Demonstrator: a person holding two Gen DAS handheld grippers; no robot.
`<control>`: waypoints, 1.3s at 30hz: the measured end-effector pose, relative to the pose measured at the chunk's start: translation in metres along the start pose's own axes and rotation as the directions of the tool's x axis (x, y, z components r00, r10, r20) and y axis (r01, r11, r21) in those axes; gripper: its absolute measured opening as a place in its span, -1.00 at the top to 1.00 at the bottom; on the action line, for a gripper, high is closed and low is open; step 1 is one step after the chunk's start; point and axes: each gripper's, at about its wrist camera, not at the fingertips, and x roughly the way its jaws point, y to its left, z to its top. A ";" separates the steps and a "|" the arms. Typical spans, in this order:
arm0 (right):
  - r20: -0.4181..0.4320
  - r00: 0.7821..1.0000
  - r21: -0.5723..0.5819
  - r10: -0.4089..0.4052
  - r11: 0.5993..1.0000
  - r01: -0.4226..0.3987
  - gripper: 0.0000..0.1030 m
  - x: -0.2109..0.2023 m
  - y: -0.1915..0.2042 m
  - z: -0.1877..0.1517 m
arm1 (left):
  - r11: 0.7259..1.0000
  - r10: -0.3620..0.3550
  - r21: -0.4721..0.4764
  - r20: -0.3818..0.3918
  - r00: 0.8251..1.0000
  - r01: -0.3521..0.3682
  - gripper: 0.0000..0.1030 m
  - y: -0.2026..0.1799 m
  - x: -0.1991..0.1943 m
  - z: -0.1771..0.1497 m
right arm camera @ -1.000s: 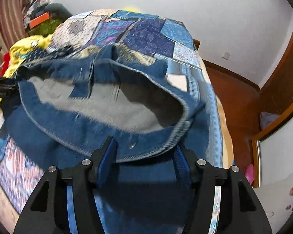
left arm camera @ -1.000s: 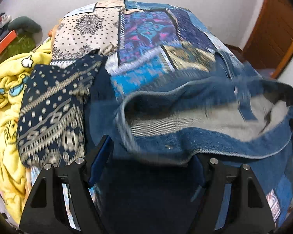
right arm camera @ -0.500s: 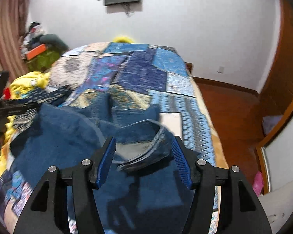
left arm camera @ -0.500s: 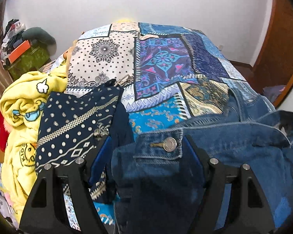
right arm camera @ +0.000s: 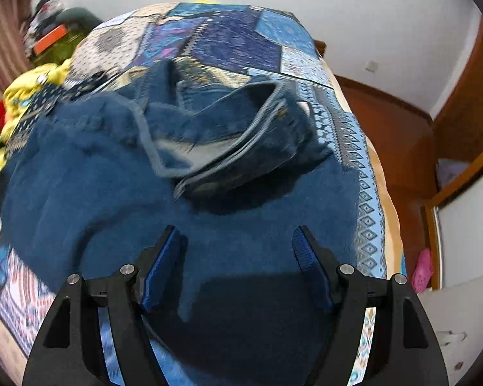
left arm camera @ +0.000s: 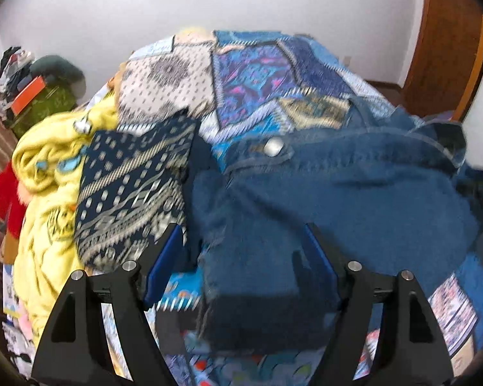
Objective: Fold large clothes
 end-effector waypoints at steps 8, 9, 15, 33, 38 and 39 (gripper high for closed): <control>0.045 0.993 0.145 -0.111 0.984 0.103 -0.34 0.008 -0.022 0.052 | 0.992 0.106 -0.076 0.039 0.994 -0.103 -0.46 0.040 -0.017 -0.026; 0.053 0.992 0.155 -0.119 0.982 0.110 -0.34 0.006 -0.021 0.053 | 0.990 0.116 -0.080 0.050 0.992 -0.112 -0.46 0.042 -0.021 -0.027; 0.115 0.993 0.146 0.030 0.988 -0.047 -0.34 -0.023 0.007 0.038 | 0.992 0.072 -0.108 0.114 0.991 -0.060 -0.47 0.041 -0.043 -0.039; 0.009 0.999 0.021 0.038 0.999 -0.038 -0.37 -0.031 0.037 -0.029 | 0.914 -0.295 -0.283 0.026 0.955 0.290 -0.47 -0.009 -0.024 -0.084; 0.023 0.995 0.034 -0.098 0.995 0.097 -0.37 -0.045 0.009 -0.044 | 0.862 -0.349 -0.377 0.039 0.936 0.337 -0.48 -0.007 -0.010 -0.077; 0.025 0.995 0.050 -0.098 0.994 0.096 -0.37 -0.047 0.003 -0.048 | 0.855 -0.352 -0.390 0.045 0.935 0.341 -0.48 -0.008 -0.007 -0.076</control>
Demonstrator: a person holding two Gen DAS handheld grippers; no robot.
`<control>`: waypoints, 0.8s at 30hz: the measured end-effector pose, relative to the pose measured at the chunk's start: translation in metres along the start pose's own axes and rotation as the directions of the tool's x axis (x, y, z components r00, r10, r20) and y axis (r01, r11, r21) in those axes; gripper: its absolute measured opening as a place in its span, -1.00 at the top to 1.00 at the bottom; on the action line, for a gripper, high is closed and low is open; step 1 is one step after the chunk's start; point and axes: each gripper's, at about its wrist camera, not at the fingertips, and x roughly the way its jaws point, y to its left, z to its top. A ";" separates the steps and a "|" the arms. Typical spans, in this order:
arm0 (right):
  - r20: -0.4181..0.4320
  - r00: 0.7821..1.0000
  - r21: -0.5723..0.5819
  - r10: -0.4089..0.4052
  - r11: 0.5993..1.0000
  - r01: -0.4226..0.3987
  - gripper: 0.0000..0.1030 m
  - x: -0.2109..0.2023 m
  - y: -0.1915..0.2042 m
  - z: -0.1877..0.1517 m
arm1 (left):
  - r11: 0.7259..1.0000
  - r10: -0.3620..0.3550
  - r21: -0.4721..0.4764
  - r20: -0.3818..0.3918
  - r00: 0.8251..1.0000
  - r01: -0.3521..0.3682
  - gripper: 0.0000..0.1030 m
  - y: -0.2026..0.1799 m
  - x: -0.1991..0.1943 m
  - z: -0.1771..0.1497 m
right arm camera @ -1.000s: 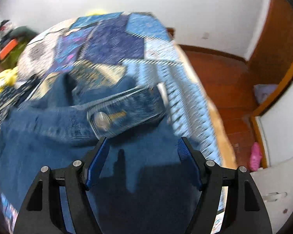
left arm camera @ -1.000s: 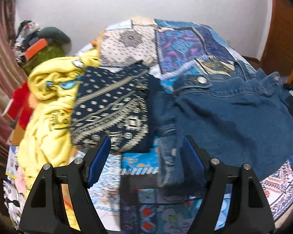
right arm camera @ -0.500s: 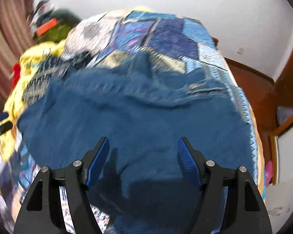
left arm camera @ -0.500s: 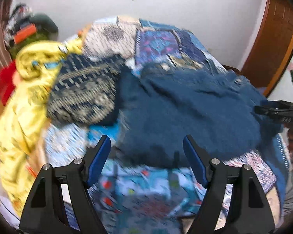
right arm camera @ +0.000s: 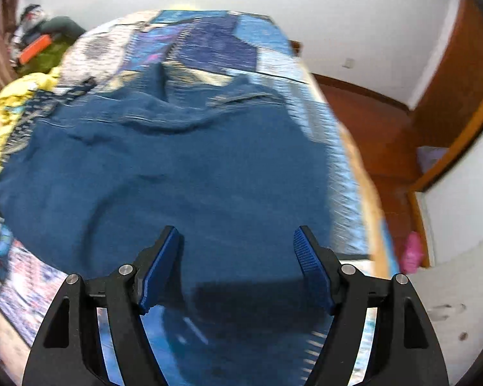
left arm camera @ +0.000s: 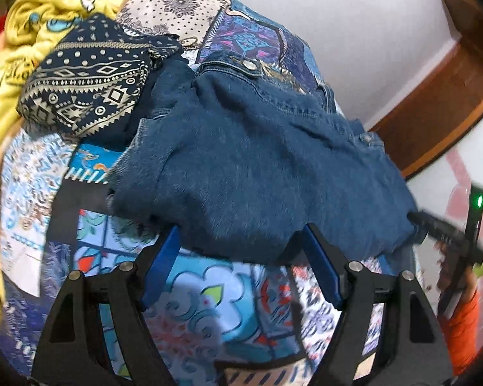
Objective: Fold large clothes
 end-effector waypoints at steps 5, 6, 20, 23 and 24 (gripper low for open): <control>-0.005 0.996 0.165 0.085 0.983 -0.083 -0.62 0.007 -0.036 -0.024 | 0.994 -0.060 -0.095 -0.020 0.998 0.058 -0.54 0.009 0.020 0.009; -0.005 0.995 0.187 0.103 0.977 -0.100 -0.62 0.009 -0.039 -0.027 | 0.990 -0.077 -0.123 -0.017 0.997 0.075 -0.54 0.013 0.022 0.010; -0.002 0.990 0.269 0.142 0.954 -0.137 -0.69 0.013 -0.040 -0.034 | 0.888 -0.131 -0.424 0.134 0.982 0.176 -0.54 0.054 0.055 0.035; -0.007 0.992 0.268 0.128 0.956 -0.121 -0.69 0.011 -0.038 -0.033 | 0.875 -0.134 -0.446 0.150 0.980 0.188 -0.47 0.056 0.055 0.034; -0.008 0.992 0.266 0.123 0.957 -0.117 -0.69 0.011 -0.038 -0.033 | 0.876 -0.120 -0.450 0.147 0.982 0.175 -0.24 0.057 0.054 0.033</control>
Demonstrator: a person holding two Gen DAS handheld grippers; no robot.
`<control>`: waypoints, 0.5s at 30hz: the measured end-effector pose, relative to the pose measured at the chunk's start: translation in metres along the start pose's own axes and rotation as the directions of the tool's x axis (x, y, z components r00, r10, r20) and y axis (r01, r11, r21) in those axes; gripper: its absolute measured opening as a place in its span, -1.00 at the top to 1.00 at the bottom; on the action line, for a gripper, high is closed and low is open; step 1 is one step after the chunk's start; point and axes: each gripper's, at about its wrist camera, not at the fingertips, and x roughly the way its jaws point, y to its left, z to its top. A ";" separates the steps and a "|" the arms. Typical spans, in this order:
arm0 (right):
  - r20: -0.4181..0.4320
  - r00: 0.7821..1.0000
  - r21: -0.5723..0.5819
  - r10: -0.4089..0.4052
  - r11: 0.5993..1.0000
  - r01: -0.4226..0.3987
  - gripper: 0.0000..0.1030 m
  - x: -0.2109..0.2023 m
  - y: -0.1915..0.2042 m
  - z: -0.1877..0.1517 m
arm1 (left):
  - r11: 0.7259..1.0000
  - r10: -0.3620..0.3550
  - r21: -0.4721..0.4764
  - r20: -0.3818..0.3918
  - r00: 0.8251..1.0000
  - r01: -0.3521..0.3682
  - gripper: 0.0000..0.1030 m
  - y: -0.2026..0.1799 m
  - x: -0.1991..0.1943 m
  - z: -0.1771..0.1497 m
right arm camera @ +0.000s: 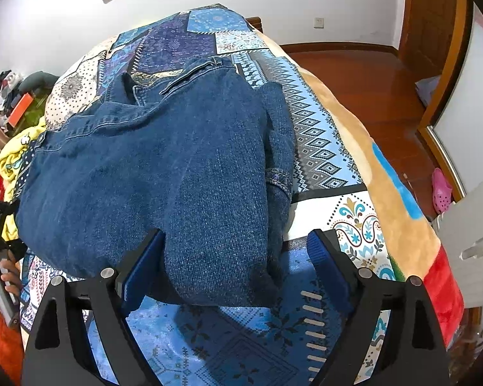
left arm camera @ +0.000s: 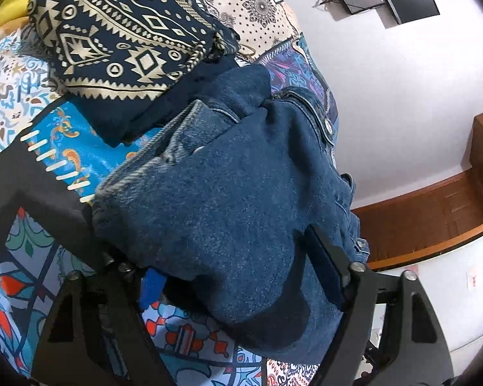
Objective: Fold large clothes
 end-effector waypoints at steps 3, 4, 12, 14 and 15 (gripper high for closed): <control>0.000 1.000 -0.007 -0.014 1.000 0.014 -0.69 -0.003 0.004 0.001 | 0.999 0.038 0.000 0.024 0.999 -0.038 0.18 0.006 -0.008 0.000; 0.004 1.000 -0.016 -0.022 1.000 0.022 -0.69 -0.006 0.006 0.001 | 0.999 0.040 -0.006 0.027 0.999 -0.040 0.23 0.007 -0.010 0.001; 0.085 0.993 -0.164 -0.088 0.981 0.101 -0.69 -0.035 0.040 0.012 | 0.973 0.072 0.202 0.189 0.979 -0.110 0.63 -0.040 -0.063 -0.002; 0.105 0.993 -0.180 -0.047 0.982 0.066 -0.69 -0.044 0.054 0.019 | 0.961 0.057 0.250 0.241 0.969 -0.119 0.64 -0.056 -0.082 -0.004; 0.110 0.993 -0.186 -0.031 0.981 0.051 -0.69 -0.046 0.059 0.021 | 0.957 0.050 0.263 0.263 0.963 -0.122 0.65 -0.062 -0.091 -0.004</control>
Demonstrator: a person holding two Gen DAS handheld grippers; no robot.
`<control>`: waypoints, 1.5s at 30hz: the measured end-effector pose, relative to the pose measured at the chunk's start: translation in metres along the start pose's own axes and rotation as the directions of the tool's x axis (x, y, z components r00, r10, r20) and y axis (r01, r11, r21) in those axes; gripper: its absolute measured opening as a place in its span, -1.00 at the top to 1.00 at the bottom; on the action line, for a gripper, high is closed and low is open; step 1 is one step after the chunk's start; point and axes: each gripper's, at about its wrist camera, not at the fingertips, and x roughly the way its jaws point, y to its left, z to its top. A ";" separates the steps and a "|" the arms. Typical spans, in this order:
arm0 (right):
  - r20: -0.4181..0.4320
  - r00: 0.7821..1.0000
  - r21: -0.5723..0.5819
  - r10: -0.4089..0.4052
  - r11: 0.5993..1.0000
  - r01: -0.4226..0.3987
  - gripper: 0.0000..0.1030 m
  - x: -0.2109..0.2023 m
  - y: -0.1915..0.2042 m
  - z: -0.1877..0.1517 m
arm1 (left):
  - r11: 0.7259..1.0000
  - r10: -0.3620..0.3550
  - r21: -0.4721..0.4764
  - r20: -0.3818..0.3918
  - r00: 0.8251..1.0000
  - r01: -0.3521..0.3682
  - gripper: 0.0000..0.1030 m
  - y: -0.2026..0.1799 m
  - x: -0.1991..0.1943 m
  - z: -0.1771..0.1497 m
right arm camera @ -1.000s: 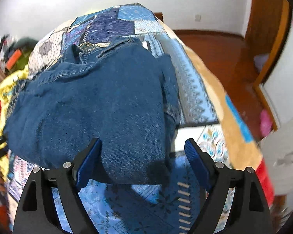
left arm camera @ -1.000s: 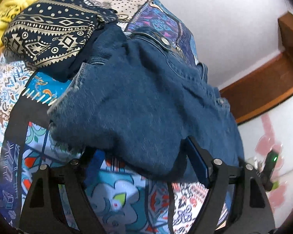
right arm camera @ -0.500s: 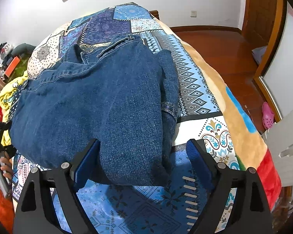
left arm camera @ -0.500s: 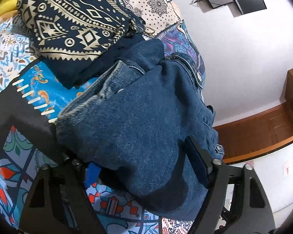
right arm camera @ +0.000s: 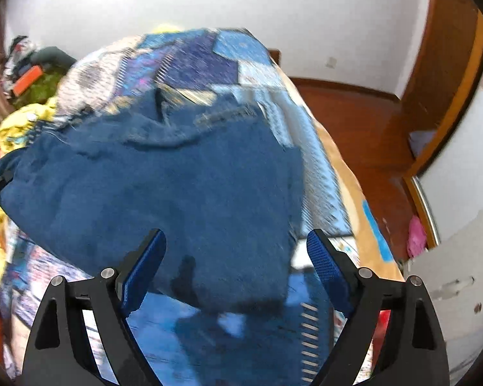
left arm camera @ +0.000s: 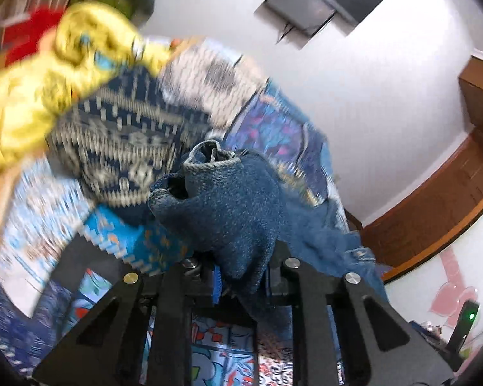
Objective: Fold large clothes
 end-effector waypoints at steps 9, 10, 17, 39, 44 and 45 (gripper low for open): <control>0.011 0.979 -0.167 0.205 0.965 -0.201 -0.70 0.007 0.113 0.031 | 0.990 0.031 0.132 0.190 0.981 -0.056 0.66 -0.009 -0.090 0.018; -0.003 0.976 -0.192 0.219 0.958 -0.215 -0.70 0.011 0.126 0.030 | 0.986 0.040 0.153 0.207 0.977 -0.073 0.66 -0.010 -0.099 0.019; -0.178 0.940 -0.322 0.290 0.886 -0.335 -0.70 0.055 0.211 -0.001 | 0.955 0.056 0.275 0.214 0.975 -0.115 0.67 -0.019 -0.108 0.016; -0.047 0.985 0.130 0.165 0.979 -0.157 -0.71 -0.026 -0.031 -0.017 | 0.776 -0.194 0.569 -0.194 0.962 0.272 0.69 -0.205 -0.003 -0.078; -0.078 0.982 0.234 0.175 0.960 -0.152 -0.70 -0.027 -0.059 -0.044 | 0.745 -0.095 0.571 -0.419 0.903 0.344 0.68 -0.205 0.038 -0.139; -0.086 0.981 0.237 0.173 0.960 -0.148 -0.70 -0.026 -0.060 -0.048 | 0.736 -0.078 0.582 -0.435 0.897 0.346 0.68 -0.203 0.041 -0.145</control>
